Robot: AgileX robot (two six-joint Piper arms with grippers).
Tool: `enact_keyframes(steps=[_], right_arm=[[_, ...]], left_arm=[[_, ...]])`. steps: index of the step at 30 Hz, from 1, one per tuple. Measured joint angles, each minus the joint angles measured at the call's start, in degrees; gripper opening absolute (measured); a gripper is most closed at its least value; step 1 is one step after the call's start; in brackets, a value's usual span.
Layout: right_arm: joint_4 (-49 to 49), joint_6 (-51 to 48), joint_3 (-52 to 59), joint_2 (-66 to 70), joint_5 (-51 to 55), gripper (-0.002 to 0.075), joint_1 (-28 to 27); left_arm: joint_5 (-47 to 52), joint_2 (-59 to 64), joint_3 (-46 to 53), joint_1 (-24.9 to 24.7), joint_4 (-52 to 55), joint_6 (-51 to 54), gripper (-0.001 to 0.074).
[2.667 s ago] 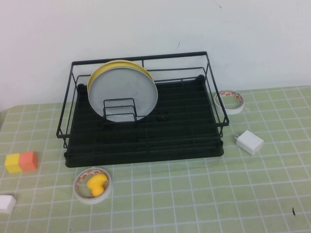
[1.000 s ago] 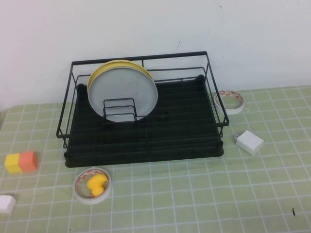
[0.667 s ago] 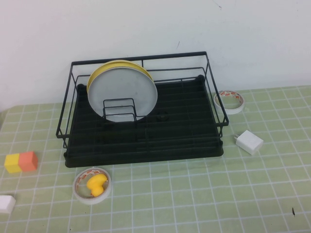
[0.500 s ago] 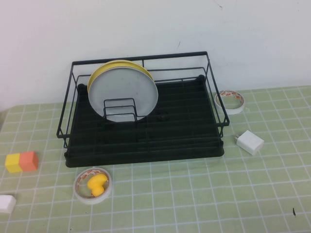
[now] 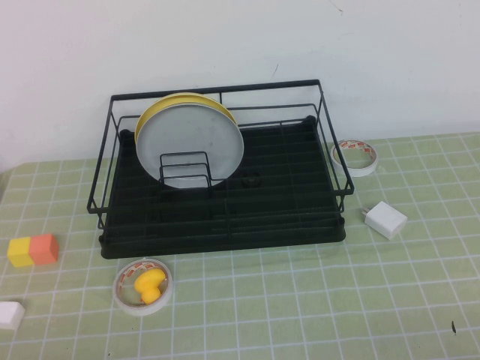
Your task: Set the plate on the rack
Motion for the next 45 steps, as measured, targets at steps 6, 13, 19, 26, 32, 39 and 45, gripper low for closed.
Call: enact_keyframes(steps=[6,13,19,26,32,39,45], right_arm=[[-0.3,0.0,0.0,0.0,0.0,-0.0002,0.0],[-1.5,0.0,0.0,0.0,0.0,-0.0002,0.0],[-1.6,0.0,0.0,0.0,0.0,-0.0002,0.0],[-1.8,0.0,0.0,0.0,0.0,-0.0002,0.0],[-1.8,0.0,0.0,0.0,0.0,-0.0002,-0.1],[-1.9,0.0,0.0,0.0,0.0,-0.0002,-0.1],[-1.9,0.0,0.0,0.0,0.0,-0.0002,-0.1]], left_arm=[[0.0,0.0,0.0,0.0,0.0,0.0,-0.0002],[0.0,0.0,0.0,0.0,0.0,0.0,-0.0002],[0.0,0.0,0.0,0.0,0.0,0.0,-0.0002],[0.0,0.0,0.0,0.3,0.0,0.0,-0.0002],[0.0,-0.1,0.0,1.0,0.0,0.0,-0.0002],[0.0,-0.1,0.0,1.0,0.0,0.0,-0.0002],[0.0,-0.1,0.0,1.0,0.0,0.0,-0.0002]])
